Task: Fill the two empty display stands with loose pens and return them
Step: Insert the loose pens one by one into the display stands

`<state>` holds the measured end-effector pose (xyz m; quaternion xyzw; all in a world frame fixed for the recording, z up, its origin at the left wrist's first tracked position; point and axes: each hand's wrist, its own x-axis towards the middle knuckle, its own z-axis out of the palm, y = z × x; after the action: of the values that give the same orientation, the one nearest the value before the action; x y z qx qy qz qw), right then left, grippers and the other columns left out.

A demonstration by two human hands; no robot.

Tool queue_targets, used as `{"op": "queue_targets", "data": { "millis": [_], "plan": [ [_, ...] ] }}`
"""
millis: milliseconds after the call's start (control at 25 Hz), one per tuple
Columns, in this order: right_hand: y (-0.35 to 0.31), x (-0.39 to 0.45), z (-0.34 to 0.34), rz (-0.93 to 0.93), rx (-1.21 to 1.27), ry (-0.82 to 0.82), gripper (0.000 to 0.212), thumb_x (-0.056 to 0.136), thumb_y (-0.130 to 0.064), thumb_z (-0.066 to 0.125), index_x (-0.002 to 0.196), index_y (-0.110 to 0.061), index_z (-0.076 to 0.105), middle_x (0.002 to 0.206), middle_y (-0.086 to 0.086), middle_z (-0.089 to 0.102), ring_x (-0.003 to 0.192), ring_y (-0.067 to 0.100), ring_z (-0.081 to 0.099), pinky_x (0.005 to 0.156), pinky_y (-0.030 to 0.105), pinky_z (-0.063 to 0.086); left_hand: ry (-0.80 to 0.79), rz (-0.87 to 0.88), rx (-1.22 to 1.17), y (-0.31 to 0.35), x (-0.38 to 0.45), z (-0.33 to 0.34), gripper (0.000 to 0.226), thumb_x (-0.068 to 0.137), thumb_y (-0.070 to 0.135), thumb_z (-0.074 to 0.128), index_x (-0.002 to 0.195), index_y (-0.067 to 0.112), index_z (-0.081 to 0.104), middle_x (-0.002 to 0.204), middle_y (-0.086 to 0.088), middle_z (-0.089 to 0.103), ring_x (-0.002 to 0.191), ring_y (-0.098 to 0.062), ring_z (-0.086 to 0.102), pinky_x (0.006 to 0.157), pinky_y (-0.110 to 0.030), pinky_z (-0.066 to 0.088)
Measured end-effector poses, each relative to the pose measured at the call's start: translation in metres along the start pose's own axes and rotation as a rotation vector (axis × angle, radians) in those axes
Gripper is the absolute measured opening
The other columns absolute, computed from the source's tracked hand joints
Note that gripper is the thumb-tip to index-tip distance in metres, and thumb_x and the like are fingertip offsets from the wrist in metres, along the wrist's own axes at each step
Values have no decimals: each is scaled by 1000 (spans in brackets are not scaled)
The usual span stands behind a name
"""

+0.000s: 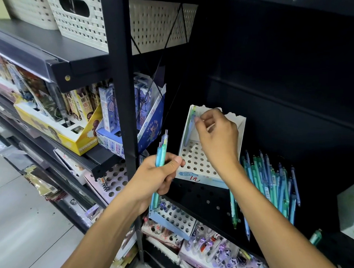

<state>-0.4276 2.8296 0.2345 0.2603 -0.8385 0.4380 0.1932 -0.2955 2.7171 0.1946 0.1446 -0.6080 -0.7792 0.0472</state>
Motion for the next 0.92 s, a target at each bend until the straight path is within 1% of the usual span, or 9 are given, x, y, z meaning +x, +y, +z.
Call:
{"op": "queue_targets", "data": {
  "millis": [40, 120, 200, 240, 360, 480, 560, 680, 920],
  "plan": [
    [-4, -8, -4, -4, 87, -9, 16, 96, -30, 63, 91, -15, 68, 72, -12, 64, 61, 10, 58, 62, 34, 50, -46, -12, -18, 2, 0, 1, 18, 98, 23, 59, 93, 8, 67, 55, 0, 36, 44, -10, 24, 43, -23, 19],
    [-16, -22, -12, 77, 394, -273, 11, 96, -22, 63, 96, -15, 72, 80, 4, 70, 60, 19, 57, 57, 35, 49, -150, -41, -76, 4, -1, 3, 13, 97, 19, 59, 94, 8, 65, 56, 0, 34, 45, -10, 23, 42, -22, 19],
    [-23, -31, -18, 204, 650, -553, 13, 96, -13, 62, 103, -12, 73, 83, 18, 69, 55, 24, 51, 51, 24, 46, -256, -58, -135, 5, -3, 6, 10, 97, 16, 57, 94, 8, 63, 58, -1, 31, 44, -9, 23, 43, -21, 18],
    [-22, -32, -21, 246, 718, -605, 13, 96, -9, 61, 103, -8, 72, 80, 19, 68, 54, 23, 49, 49, 18, 44, -302, -62, -159, 5, -4, 7, 11, 96, 16, 56, 94, 8, 63, 59, -2, 30, 43, -9, 24, 43, -22, 18],
    [-16, -22, -30, 320, 832, -479, 11, 97, -8, 58, 97, -6, 69, 80, 11, 73, 55, 13, 54, 47, 18, 43, -336, -68, -179, 5, -5, 8, 14, 95, 17, 57, 98, 8, 67, 61, -4, 36, 45, -9, 29, 43, -21, 22],
    [-8, 1, -43, 395, 924, -72, 12, 99, -6, 53, 95, -8, 65, 86, 14, 75, 57, 15, 57, 48, 24, 49, -223, -50, -99, 3, -5, 3, 17, 99, 13, 53, 102, 5, 67, 63, -4, 43, 48, -12, 28, 45, -23, 21],
    [-2, 14, -50, 351, 841, 146, 7, 98, -9, 58, 95, -10, 64, 83, 11, 73, 58, 16, 59, 52, 26, 53, -74, -13, -74, 0, -3, -2, 18, 101, 11, 50, 103, 3, 67, 62, -4, 42, 47, -12, 26, 47, -25, 17],
    [2, 12, -38, 280, 703, 137, 7, 94, -15, 66, 91, -14, 61, 77, 4, 70, 59, 17, 63, 59, 29, 56, 88, 41, -47, -4, 3, -7, 18, 103, 12, 49, 104, 4, 66, 61, -2, 42, 44, -11, 27, 45, -24, 18],
    [6, -4, -9, 196, 517, 56, 14, 92, -22, 70, 88, -22, 57, 85, 6, 70, 66, 15, 69, 68, 32, 59, 89, 60, -8, -8, 5, -1, 18, 103, 12, 49, 103, 5, 66, 58, 1, 43, 44, -10, 28, 43, -22, 20]
  ]
}}
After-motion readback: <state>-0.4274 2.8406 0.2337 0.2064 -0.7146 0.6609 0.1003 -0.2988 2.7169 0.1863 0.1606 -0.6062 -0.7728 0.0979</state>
